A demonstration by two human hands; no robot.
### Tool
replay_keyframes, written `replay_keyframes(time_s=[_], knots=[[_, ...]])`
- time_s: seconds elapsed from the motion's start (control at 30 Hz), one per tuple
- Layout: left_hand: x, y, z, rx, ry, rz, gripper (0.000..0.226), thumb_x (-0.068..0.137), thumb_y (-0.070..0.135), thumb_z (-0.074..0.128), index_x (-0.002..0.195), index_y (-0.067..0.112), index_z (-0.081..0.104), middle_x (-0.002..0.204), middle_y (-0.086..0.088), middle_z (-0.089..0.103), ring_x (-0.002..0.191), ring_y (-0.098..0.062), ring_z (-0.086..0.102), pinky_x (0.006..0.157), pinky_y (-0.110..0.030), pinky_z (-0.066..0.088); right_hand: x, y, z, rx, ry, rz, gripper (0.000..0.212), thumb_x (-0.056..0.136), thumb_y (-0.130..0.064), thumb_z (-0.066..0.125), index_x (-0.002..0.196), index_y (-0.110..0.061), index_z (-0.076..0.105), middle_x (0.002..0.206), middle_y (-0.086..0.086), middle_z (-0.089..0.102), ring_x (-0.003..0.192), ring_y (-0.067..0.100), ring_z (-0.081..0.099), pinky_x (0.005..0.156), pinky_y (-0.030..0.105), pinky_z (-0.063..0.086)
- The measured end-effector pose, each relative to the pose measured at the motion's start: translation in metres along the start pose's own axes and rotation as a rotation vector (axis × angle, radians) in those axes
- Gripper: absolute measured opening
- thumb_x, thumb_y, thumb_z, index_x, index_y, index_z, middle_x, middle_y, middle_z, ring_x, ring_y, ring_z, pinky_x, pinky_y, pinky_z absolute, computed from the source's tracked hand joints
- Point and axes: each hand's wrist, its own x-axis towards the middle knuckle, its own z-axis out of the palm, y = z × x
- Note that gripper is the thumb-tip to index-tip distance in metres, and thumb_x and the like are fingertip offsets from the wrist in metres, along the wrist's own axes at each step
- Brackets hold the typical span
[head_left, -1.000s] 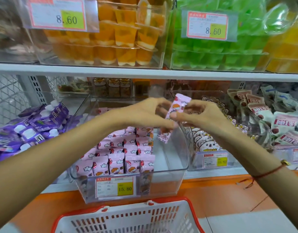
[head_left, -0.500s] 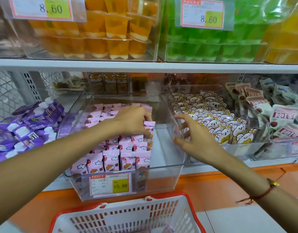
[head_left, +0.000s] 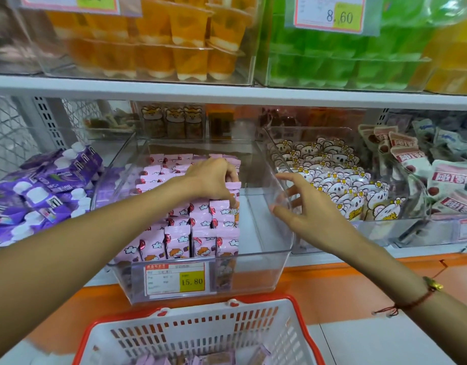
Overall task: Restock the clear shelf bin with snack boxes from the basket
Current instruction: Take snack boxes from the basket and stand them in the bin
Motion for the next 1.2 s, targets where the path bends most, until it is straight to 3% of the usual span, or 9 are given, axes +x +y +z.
replay_keyframes(time_s=[0.17, 0.27, 0.4, 0.57, 0.67, 0.83, 0.97, 1.03, 1.2], knots=[[-0.022, 0.000, -0.014, -0.098, 0.044, -0.007, 0.049, 0.070, 0.040, 0.079, 0.114, 0.027, 0.062, 0.120, 0.005, 0.061, 0.108, -0.016, 0.055, 0.086, -0.034, 0.049, 0.015, -0.030, -0.006, -0.007, 0.244, -0.226, 0.031, 0.088, -0.014, 0.061, 0.119, -0.015, 0.057, 0.107, -0.002, 0.060, 0.092, 0.011, 0.056, 0.077, 0.019, 0.044], [-0.062, -0.009, -0.030, -0.014, 0.364, -0.004, 0.039, 0.081, 0.028, 0.069, 0.119, 0.032, 0.057, 0.128, 0.006, 0.055, 0.117, -0.015, 0.048, 0.088, -0.032, 0.039, 0.044, -0.049, 0.011, 0.221, 0.046, -0.091, 0.033, 0.092, -0.009, 0.055, 0.125, -0.012, 0.055, 0.116, 0.002, 0.061, 0.100, 0.010, 0.058, 0.082, 0.011, 0.043], [-0.131, -0.040, -0.041, 0.016, 0.707, 0.002, 0.043, 0.087, 0.023, 0.060, 0.128, 0.026, 0.049, 0.133, 0.006, 0.047, 0.120, -0.018, 0.042, 0.092, -0.035, 0.036, 0.088, -0.060, 0.049, 0.380, -0.236, 0.291, 0.048, 0.097, -0.022, 0.051, 0.140, -0.007, 0.037, 0.140, 0.007, 0.047, 0.109, 0.018, 0.051, 0.081, 0.027, 0.040], [-0.176, -0.069, -0.011, -0.340, 0.697, -0.268, 0.056, 0.088, 0.036, 0.053, 0.139, 0.015, 0.040, 0.137, -0.005, 0.045, 0.126, -0.020, 0.040, 0.098, -0.026, 0.028, 0.122, -0.048, 0.088, 0.156, -0.217, 0.375, 0.022, 0.093, -0.039, 0.050, 0.094, -0.017, 0.049, 0.104, 0.010, 0.053, 0.096, 0.021, 0.048, 0.087, 0.035, 0.042], [-0.175, -0.074, -0.003, -0.386, 0.699, -0.293, 0.056, 0.088, 0.040, 0.051, 0.138, 0.016, 0.044, 0.142, 0.001, 0.043, 0.130, -0.013, 0.035, 0.101, -0.019, 0.022, 0.127, -0.043, 0.096, 0.277, -0.205, 0.433, 0.031, 0.091, -0.037, 0.058, 0.073, -0.016, 0.045, 0.068, 0.004, 0.043, 0.058, 0.016, 0.041, 0.055, 0.026, 0.037], [-0.178, -0.075, -0.007, -0.261, 0.643, -0.263, 0.045, 0.089, 0.052, 0.044, 0.126, 0.030, 0.058, 0.119, 0.004, 0.063, 0.114, -0.009, 0.046, 0.083, -0.024, 0.035, 0.124, -0.037, 0.094, 0.363, -0.218, 0.451, 0.056, 0.089, -0.038, 0.061, 0.135, -0.014, 0.041, 0.070, 0.000, 0.050, 0.037, 0.006, 0.041, 0.032, 0.013, 0.031], [-0.182, -0.071, -0.009, -0.281, 0.633, -0.237, 0.046, 0.086, 0.050, 0.040, 0.125, 0.034, 0.057, 0.112, 0.008, 0.064, 0.110, -0.013, 0.050, 0.078, -0.026, 0.035, 0.127, -0.030, 0.091, 0.406, -0.222, 0.424, 0.051, 0.092, -0.030, 0.059, 0.136, -0.026, 0.033, 0.057, -0.006, 0.053, 0.025, 0.000, 0.037, 0.030, 0.011, 0.027], [-0.181, -0.072, -0.008, -0.303, 0.635, -0.237, 0.045, 0.086, 0.050, 0.040, 0.125, 0.034, 0.057, 0.110, 0.009, 0.063, 0.110, -0.013, 0.051, 0.079, -0.025, 0.035, 0.129, -0.030, 0.093, 0.387, -0.186, 0.438, 0.039, 0.093, -0.031, 0.058, 0.123, -0.025, 0.034, 0.049, -0.008, 0.053, 0.031, -0.001, 0.045, 0.032, 0.012, 0.032], [-0.181, -0.073, -0.007, -0.279, 0.614, -0.253, 0.047, 0.086, 0.051, 0.039, 0.126, 0.031, 0.056, 0.117, 0.003, 0.064, 0.113, -0.016, 0.051, 0.082, -0.029, 0.039, 0.127, -0.035, 0.099, 0.251, -0.183, 0.394, 0.052, 0.093, -0.037, 0.054, 0.133, -0.006, 0.044, 0.103, 0.009, 0.064, 0.093, 0.023, 0.061, 0.083, 0.034, 0.051]])
